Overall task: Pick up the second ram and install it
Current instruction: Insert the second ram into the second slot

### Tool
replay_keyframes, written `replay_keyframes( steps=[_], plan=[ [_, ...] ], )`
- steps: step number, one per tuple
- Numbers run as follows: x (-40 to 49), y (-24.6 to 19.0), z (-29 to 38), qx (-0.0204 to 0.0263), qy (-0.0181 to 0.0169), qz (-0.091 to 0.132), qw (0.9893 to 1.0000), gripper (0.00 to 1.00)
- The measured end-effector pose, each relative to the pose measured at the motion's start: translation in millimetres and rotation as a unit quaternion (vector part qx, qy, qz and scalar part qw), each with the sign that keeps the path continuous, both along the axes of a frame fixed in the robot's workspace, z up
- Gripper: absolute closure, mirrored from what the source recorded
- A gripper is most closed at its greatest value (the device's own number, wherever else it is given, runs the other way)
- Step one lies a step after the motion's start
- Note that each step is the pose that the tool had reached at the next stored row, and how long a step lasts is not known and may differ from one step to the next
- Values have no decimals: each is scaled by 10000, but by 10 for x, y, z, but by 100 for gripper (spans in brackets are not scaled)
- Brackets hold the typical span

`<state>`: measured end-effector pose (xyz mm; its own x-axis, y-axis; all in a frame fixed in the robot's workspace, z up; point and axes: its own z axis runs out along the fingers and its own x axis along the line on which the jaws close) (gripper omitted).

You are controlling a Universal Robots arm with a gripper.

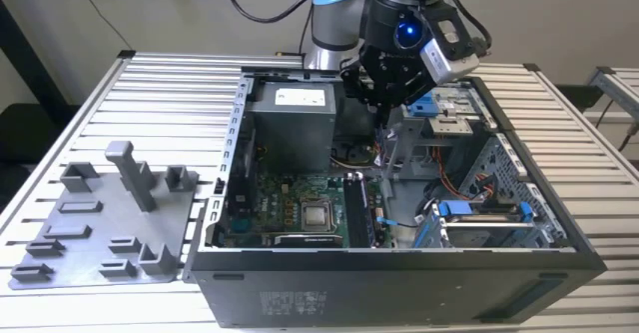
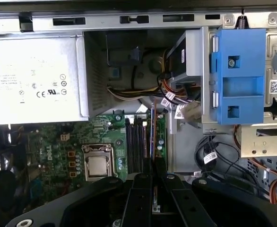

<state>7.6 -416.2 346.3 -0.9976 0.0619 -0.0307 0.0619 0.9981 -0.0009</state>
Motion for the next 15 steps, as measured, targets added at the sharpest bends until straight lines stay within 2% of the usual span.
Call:
replay_keyframes(
  steps=[4, 10, 13, 15],
  plan=[
    [1, -20, -66, 0, -2, 84, 10000, 86],
    [-1, -96, -171, 1, 1, 123, 9999, 86],
    [-1, -173, -206, 0, 29, 134, 9999, 86],
    [-3, -203, -246, 3, 36, 141, 9999, 86]
  ],
)
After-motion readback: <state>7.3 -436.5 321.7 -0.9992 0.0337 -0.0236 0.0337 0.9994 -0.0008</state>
